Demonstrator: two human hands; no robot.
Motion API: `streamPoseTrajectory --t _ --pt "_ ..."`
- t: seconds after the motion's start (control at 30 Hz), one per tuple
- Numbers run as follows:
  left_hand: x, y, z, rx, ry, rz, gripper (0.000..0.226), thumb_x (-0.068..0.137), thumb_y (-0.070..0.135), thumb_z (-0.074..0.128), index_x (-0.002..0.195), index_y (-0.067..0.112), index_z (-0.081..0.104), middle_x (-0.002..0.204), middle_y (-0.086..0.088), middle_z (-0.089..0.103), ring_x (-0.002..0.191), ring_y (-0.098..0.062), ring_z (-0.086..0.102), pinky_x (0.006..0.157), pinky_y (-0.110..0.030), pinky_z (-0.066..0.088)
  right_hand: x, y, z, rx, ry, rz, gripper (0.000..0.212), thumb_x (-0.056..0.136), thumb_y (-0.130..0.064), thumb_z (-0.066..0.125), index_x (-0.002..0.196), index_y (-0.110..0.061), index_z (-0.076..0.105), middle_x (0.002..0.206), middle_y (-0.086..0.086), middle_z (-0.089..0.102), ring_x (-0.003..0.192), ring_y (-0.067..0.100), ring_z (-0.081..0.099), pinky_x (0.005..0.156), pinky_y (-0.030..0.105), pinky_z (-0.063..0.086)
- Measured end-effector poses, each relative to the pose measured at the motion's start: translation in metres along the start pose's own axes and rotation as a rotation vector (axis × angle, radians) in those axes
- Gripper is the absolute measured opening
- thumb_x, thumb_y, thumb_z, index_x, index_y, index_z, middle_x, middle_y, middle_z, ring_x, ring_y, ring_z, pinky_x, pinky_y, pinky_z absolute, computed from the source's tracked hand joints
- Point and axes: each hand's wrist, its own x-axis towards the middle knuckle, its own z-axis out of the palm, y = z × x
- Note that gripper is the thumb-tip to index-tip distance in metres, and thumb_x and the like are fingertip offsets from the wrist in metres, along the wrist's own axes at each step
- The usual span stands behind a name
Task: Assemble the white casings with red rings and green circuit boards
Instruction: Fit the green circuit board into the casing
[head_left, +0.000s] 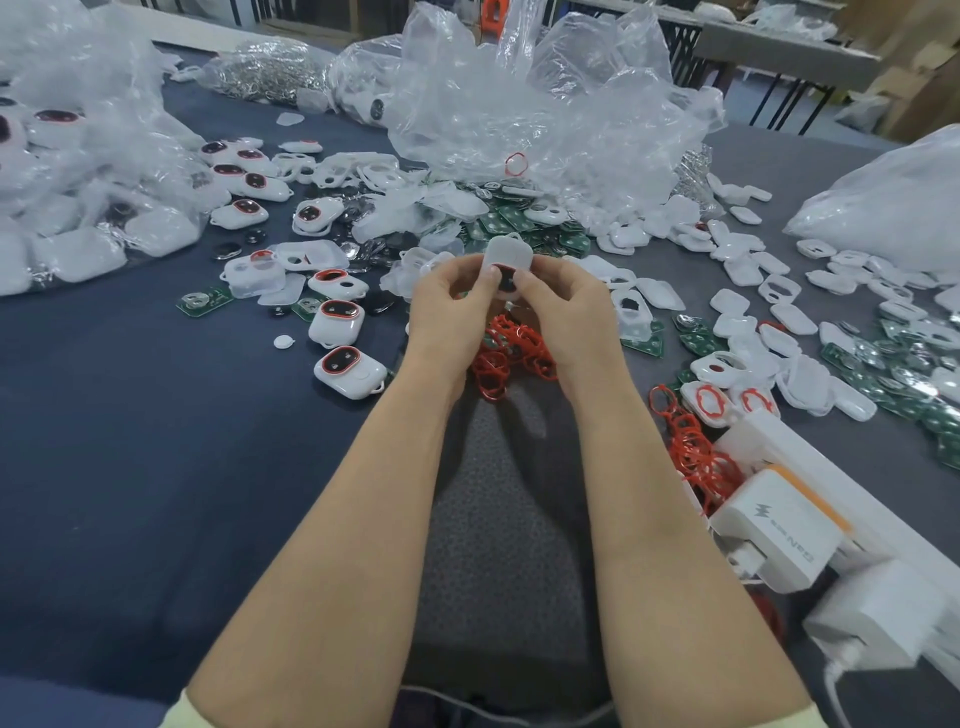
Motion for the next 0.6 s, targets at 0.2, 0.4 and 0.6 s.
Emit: streamPoseTrajectory --t 0.2,0.4,0.6 --pt "-0.0005 -0.0012 0.0022 -0.058 -0.052 -0.022 0.02 0.099 0.004 0.046 0.115 0.001 0.059 0.086 -0.004 0.064 0.077 -0.011 0.062 0.078 -0.024 0.054 0.0023 0.0033 -0.0003 -0.076 0.026 0.032 0.009 0.089 -0.007 0.062 0.095 -0.014 0.062 0.097 0.011 0.069 0.096 0.028 0.066 0.092 0.047 0.051" --pt "-0.0006 0.0 -0.0001 -0.055 -0.032 -0.038 0.021 0.098 0.005 0.048 0.116 0.002 0.06 0.094 -0.011 0.065 0.082 -0.015 0.061 0.088 -0.035 0.052 0.0004 0.0021 0.0072 -0.18 0.069 0.007 0.024 0.09 -0.012 0.061 0.112 -0.001 0.059 0.107 0.015 0.066 0.101 0.028 0.063 0.094 0.047 0.048" --pt "-0.0015 0.0002 0.0012 -0.019 -0.027 -0.024 0.017 0.098 0.004 0.049 0.109 0.008 0.061 0.097 -0.013 0.063 0.087 -0.018 0.058 0.097 -0.043 0.049 -0.0004 0.0019 0.0067 -0.236 0.049 -0.003 0.026 0.089 -0.013 0.063 0.112 -0.003 0.057 0.108 0.011 0.065 0.102 0.024 0.062 0.095 0.045 0.048"
